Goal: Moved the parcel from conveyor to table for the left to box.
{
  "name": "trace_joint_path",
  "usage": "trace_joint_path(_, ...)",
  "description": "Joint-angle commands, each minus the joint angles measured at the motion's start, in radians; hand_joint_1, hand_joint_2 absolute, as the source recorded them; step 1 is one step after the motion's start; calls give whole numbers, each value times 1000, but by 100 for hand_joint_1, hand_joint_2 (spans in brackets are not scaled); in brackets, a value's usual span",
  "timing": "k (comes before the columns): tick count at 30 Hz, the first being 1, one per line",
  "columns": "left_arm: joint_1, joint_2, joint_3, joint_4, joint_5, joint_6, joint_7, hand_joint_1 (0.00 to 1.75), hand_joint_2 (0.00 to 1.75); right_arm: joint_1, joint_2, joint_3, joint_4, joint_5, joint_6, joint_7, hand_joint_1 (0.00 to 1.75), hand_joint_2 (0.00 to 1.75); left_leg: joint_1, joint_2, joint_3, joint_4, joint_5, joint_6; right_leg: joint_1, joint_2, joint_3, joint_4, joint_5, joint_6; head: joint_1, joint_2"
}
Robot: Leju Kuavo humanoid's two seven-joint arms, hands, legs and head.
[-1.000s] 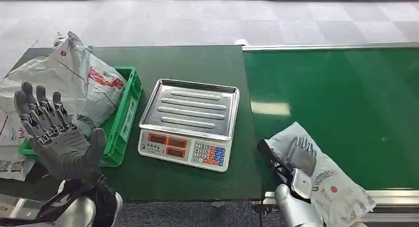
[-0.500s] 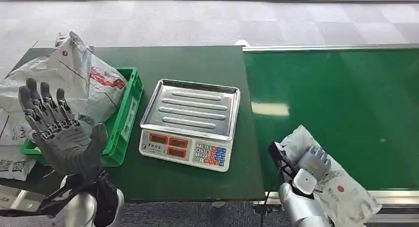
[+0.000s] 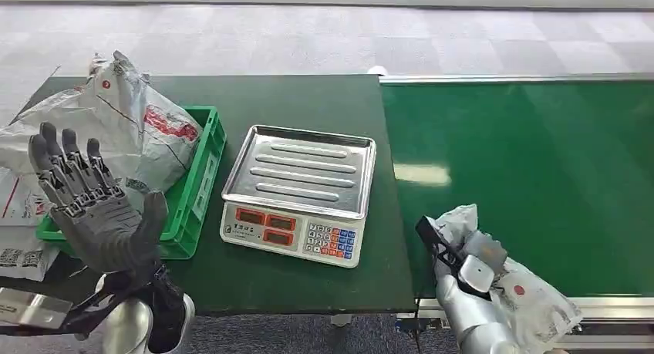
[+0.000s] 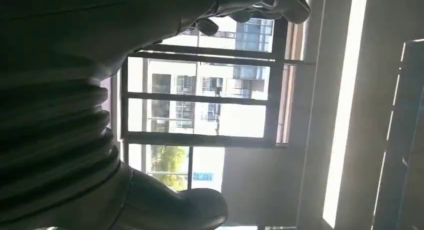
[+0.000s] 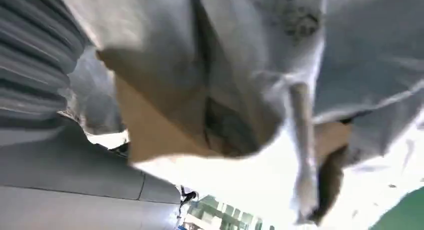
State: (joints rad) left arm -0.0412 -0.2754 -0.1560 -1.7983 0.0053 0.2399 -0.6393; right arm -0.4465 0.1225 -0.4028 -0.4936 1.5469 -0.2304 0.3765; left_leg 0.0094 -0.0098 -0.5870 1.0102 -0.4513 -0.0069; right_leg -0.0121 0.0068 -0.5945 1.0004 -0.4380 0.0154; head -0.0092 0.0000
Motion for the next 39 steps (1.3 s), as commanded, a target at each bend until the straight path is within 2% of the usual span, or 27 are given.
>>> trace_joint_path(1, -26, 30, 1, 49, 6, 29, -14, 0, 175, -21, 21, -35, 84, -51, 11, -137, 175, 175, 0, 0, 1, -1, 0, 0, 1, -1, 1, -1, 0, -1, 0, 0)
trace_joint_path(3, -24, 35, 2, 55, 4, 33, -21, 0, 175, -20, 47, -23, 41, -104, -3, -250, 175, 175, 0, 1, 1, -1, 0, 0, 1, 0, 1, -1, 0, -1, 0, 0)
trace_joint_path(5, -10, 38, 12, 45, 0, 38, -33, 0, 175, 31, 101, 46, -156, -190, -39, -368, 175, 175, 0, 4, 0, -2, 0, 0, 1, 2, -1, -2, 2, -1, 0, 0)
trace_joint_path(7, 13, 35, 23, 13, -3, 42, -39, 0, 175, 145, 150, 182, -559, -229, -143, -351, 175, 175, -1, 9, -1, -2, -1, 0, 0, 7, -3, -1, 3, -2, 1, 0)
trace_joint_path(9, 20, 33, 26, 0, -4, 37, -34, 0, 175, 205, 127, 285, -765, -265, -20, -242, 175, 175, -1, 12, -10, 0, -3, -1, -1, 12, -7, 2, 3, -3, 0, 0)
trace_joint_path(10, 19, 33, 26, -1, -5, 37, -33, 0, 175, 208, 121, 293, -770, -270, -16, -237, 175, 175, -2, 10, -12, -1, -3, -1, -1, 9, -8, 2, 2, -3, 0, 0)
trace_joint_path(11, 19, 29, 25, -1, -5, 36, -33, 0, 175, 217, 117, 308, -812, -279, -153, -264, 175, 175, -2, 7, -10, -1, -1, -1, -1, 6, -9, 1, 2, -3, 0, 0)
trace_joint_path(14, 16, 26, 22, 0, -6, 39, -33, 0, 175, 234, 110, 317, -855, -282, -144, -256, 175, 175, -2, 2, -7, -1, 2, -2, 1, 3, -9, 2, 1, -2, 0, 0)
trace_joint_path(31, 15, 26, 22, 2, -7, 40, -33, 0, 175, 235, 107, 318, -840, -283, -145, -256, 175, 175, -1, 4, -6, -2, -1, -2, 1, 3, -8, 0, 0, -3, 0, 0)
trace_joint_path(32, 15, 27, 22, 3, -8, 40, -33, 0, 175, 232, 108, 318, -841, -287, -189, -264, 175, 175, -1, 4, -6, -2, -1, -2, 1, 3, -8, 1, 0, -3, 0, 0)
trace_joint_path(33, 14, 27, 17, 5, -7, 36, -32, 0, 175, 240, 113, 324, -899, -280, -320, -297, 175, 175, -1, 4, -6, -2, -1, -2, 1, 3, -7, 0, 0, -3, 0, 0)
trace_joint_path(34, 9, 24, 12, 12, -4, 28, -30, 0, 175, 259, 123, 324, -987, -271, -375, -308, 175, 175, -1, 4, -6, -2, -1, -2, 1, 3, -9, 1, 0, -3, 0, 0)
trace_joint_path(36, -5, 18, 0, 32, -4, 24, -25, 0, 175, 301, 137, 323, -1185, -255, -394, -312, 175, 175, -2, 2, -8, -1, -1, -2, 0, 1, -10, 2, -1, -3, 0, 0)
trace_joint_path(39, -16, 22, -15, 50, -5, 27, -22, 0, 175, 338, 151, 300, -1304, -238, -422, -302, 175, 175, -2, -1, -10, 0, -1, -2, 0, -2, -11, 2, -1, -3, 0, 0)
